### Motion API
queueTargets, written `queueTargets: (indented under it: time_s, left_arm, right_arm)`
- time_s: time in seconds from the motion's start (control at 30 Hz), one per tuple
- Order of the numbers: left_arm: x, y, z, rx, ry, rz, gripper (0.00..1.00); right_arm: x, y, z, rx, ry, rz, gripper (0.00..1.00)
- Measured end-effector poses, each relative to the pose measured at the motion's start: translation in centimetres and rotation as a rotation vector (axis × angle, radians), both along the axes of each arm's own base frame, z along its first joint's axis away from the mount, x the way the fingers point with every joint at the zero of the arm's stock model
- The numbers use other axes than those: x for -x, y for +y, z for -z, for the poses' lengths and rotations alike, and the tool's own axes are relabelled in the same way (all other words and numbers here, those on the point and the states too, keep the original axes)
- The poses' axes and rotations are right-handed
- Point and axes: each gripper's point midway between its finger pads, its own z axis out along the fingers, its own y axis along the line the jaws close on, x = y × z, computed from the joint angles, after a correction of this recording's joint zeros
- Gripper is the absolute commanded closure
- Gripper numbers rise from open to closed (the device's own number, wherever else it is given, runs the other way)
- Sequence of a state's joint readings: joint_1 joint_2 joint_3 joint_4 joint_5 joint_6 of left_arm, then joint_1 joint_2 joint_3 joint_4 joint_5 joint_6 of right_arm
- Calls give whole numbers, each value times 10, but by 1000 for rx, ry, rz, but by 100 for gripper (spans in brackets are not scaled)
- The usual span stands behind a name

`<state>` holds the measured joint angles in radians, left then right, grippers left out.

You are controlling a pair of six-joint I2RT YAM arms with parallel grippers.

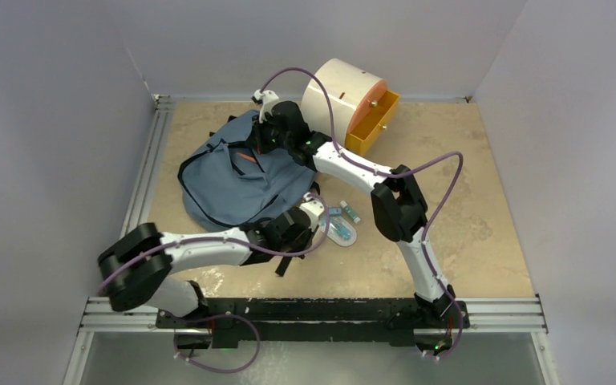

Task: Pack the student bag
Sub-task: Pick up the stationery from the center of the board, then place the stationery in the student bag.

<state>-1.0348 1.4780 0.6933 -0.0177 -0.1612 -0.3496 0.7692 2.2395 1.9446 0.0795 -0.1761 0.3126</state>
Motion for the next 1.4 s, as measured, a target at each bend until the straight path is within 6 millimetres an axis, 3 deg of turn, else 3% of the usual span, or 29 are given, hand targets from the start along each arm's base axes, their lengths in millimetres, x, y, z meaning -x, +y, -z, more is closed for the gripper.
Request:
queueTargets:
  time_s: [0.2, 0.37, 0.43, 0.57, 0.7, 1.03, 1.2, 1.4]
  left_arm:
    - [1, 18, -61, 172, -4, -114, 91]
    - [-33, 74, -91, 293, 0, -353, 92]
    - [-39, 85, -99, 323, -3, -401, 95]
    - [-46, 105, -97, 350, 51, -486, 99]
    - [-67, 135, -96, 405, 128, -617, 100]
    - [-135, 176, -148, 607, 172, -726, 100]
    - [-154, 189, -140, 642, 217, -743, 100]
    - [-165, 181, -118, 666, 315, -725, 100]
  right_arm:
    - [0, 0, 0, 0, 0, 0, 100]
    - [0, 0, 0, -1, 0, 0, 100]
    - [0, 0, 0, -1, 0, 0, 100]
    - [0, 0, 0, -1, 0, 0, 100]
    - [0, 0, 0, -1, 0, 0, 100]
    - [0, 0, 1, 0, 2, 0, 100]
    - [0, 0, 3, -2, 1, 0, 100]
    - [1, 0, 4, -6, 2, -1, 100]
